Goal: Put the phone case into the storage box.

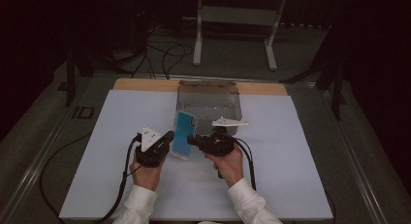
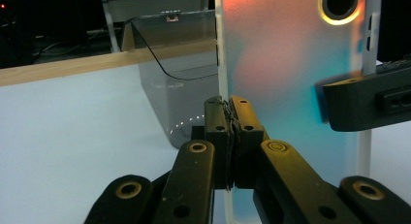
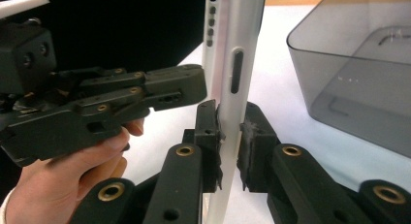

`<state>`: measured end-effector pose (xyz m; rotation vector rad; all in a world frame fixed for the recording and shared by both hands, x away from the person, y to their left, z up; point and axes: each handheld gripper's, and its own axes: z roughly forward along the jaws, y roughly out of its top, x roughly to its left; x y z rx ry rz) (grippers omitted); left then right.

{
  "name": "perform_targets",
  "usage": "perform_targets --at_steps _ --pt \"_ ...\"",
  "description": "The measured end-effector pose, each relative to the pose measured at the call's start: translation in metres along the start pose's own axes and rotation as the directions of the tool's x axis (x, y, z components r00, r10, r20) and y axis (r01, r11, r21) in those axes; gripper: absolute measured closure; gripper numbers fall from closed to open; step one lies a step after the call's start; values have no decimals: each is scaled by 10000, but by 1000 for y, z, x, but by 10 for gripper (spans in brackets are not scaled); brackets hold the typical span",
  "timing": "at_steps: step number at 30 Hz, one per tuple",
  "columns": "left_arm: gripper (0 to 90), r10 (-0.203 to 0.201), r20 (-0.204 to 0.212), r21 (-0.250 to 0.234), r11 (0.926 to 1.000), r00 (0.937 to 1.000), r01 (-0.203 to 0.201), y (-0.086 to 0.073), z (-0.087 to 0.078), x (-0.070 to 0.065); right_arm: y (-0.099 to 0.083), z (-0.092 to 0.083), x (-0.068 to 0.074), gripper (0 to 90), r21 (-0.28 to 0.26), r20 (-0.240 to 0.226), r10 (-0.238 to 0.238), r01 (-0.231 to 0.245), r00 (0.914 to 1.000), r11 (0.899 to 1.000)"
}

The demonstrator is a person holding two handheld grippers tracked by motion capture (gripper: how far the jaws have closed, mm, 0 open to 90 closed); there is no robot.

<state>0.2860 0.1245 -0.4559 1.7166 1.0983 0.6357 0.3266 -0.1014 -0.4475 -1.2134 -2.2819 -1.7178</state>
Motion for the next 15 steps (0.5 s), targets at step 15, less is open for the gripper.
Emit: perform_targets --at_steps 15 --pt "867 171 -44 -4 9999 9998 -171 1 -1 -3 1 -3 5 821 -444 262 -284 295 9993 9986"
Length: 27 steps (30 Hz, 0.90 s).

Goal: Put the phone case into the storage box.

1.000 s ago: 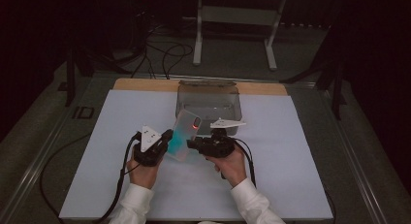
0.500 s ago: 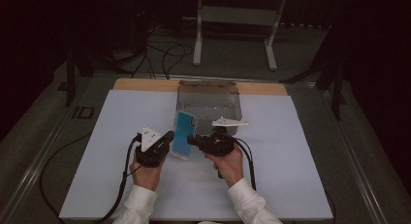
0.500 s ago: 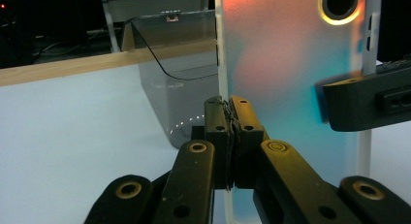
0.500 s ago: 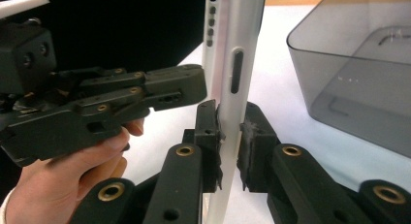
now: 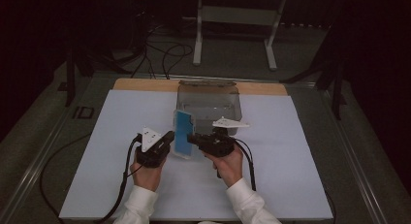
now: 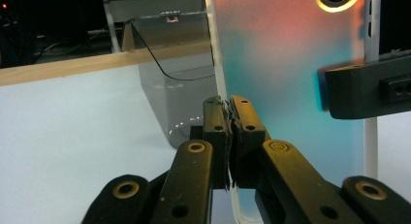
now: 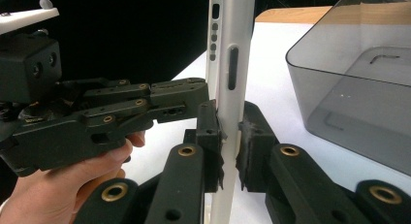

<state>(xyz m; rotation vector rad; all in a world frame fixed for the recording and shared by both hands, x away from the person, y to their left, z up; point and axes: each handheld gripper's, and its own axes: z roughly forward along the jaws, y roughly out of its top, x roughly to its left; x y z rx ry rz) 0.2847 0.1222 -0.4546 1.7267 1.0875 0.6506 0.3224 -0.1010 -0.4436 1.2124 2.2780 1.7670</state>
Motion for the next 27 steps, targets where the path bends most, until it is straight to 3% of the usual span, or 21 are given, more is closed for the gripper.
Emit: perform_targets --at_steps 3,7,10,15,19,24,27 --pt "812 256 24 -40 9997 9997 -256 1 0 -2 1 -1 0 821 -20 96 29 -28 9999 10000" --pt "630 233 68 -127 9997 9997 -232 3 -1 -2 1 -2 -1 821 11 248 -59 59 9997 10000" --pt "547 120 -44 -271 9996 9999 -121 5 -3 0 1 -3 0 821 13 484 -137 136 9987 9999" --pt "315 357 -564 -313 9988 9978 -376 11 -9 5 1 -4 -1 821 -6 544 -194 195 9983 9998" --pt "162 411 -746 -346 9984 9964 -437 14 -12 8 2 -4 -2 821 69 581 -189 185 9981 9998" --pt "11 424 -744 -215 9988 9963 -441 17 -16 16 2 -4 -3 820 203 590 -149 137 9981 9997" --pt "2 434 -796 -334 9984 9959 -462 17 -18 18 2 -4 -3 820 278 598 -147 130 9981 9995"
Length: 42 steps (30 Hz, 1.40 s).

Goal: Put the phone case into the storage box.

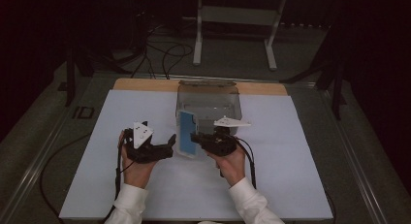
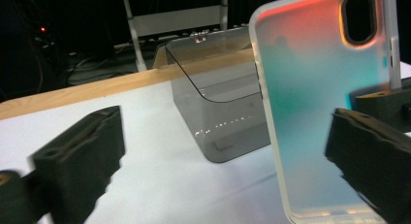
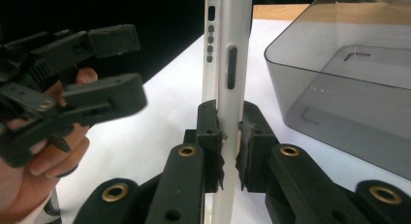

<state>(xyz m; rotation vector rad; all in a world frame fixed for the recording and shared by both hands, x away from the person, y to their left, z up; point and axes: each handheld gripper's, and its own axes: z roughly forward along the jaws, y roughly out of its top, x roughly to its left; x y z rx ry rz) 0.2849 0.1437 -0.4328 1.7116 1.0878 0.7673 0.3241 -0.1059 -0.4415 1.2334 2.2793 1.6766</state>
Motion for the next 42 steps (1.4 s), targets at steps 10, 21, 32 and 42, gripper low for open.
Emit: perform_targets --at_steps 10,21,32,42 --pt "1 -73 -139 -242 9997 9999 69 0 -9 11 3 -4 -2 820 325 137 -25 21 9999 9995" --pt "1 21 -399 -72 10000 9992 -24 -18 -21 31 17 -9 -1 820 606 250 16 -31 9997 9982" --pt "2 276 -420 -156 9995 9987 -283 -51 -31 46 28 -12 -1 819 883 399 -116 81 9991 9961" --pt "2 508 -513 -161 9985 9974 -517 -69 -47 53 39 -12 -1 819 976 554 82 -135 9984 9951"
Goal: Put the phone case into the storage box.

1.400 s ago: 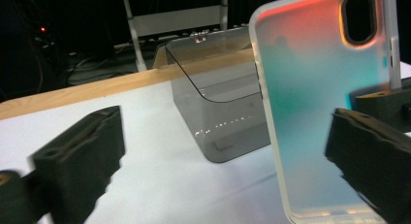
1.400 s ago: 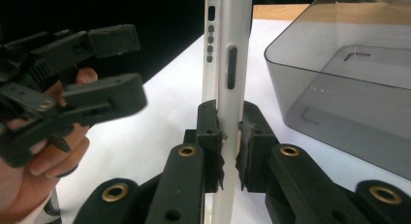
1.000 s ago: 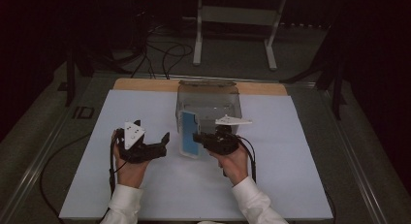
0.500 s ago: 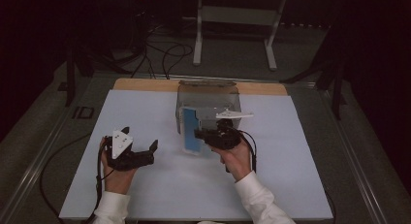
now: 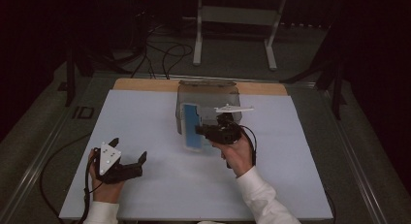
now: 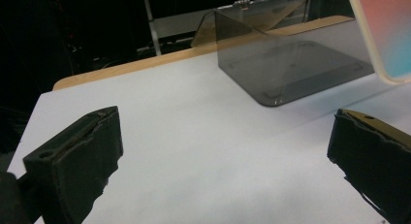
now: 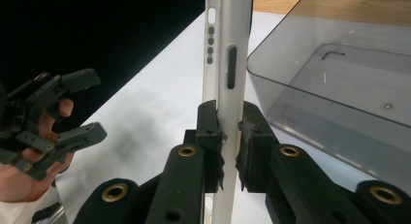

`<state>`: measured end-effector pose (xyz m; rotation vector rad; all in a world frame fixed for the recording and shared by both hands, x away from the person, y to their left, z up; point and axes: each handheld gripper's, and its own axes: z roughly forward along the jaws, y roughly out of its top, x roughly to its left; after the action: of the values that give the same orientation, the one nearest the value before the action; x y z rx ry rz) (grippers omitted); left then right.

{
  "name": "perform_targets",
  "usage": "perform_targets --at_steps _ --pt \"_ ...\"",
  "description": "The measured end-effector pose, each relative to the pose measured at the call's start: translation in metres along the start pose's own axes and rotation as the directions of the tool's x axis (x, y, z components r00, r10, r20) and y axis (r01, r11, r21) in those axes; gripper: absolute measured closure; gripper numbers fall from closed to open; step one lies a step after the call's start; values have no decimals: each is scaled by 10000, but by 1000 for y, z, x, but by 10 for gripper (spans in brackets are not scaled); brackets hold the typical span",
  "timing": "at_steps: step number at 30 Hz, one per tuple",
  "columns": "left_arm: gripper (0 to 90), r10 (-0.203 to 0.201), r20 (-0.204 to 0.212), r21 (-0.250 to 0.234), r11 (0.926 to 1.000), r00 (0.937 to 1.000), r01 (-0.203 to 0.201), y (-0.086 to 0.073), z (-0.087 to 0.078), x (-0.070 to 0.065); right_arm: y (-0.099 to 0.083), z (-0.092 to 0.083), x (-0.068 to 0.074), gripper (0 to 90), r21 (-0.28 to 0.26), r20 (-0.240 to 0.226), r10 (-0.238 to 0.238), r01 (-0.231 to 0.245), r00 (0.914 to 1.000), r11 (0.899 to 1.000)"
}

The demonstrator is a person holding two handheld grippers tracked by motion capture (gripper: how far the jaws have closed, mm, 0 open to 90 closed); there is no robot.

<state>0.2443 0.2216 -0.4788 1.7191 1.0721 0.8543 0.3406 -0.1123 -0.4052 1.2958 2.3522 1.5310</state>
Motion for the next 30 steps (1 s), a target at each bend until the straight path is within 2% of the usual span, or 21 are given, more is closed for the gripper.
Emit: perform_targets --at_steps 5,10,15,22,30 --pt "2 -36 24 -97 9999 10000 37 -2 -2 0 5 -1 0 819 61 -26 -9 9 10000 10000" --pt "2 330 89 96 9994 9994 -331 -3 0 -6 13 -1 1 819 169 -178 -158 161 9997 9997" --pt "2 359 164 36 9993 9992 -359 -2 0 -8 20 -2 2 819 242 -115 -155 157 9998 9996" --pt "2 234 59 -45 9997 9997 -234 -3 -2 -4 32 -2 3 819 418 58 -138 135 9999 9990" --pt "2 324 97 7 9995 9994 -324 -4 0 -5 46 1 0 819 496 -11 322 -321 9995 9983"
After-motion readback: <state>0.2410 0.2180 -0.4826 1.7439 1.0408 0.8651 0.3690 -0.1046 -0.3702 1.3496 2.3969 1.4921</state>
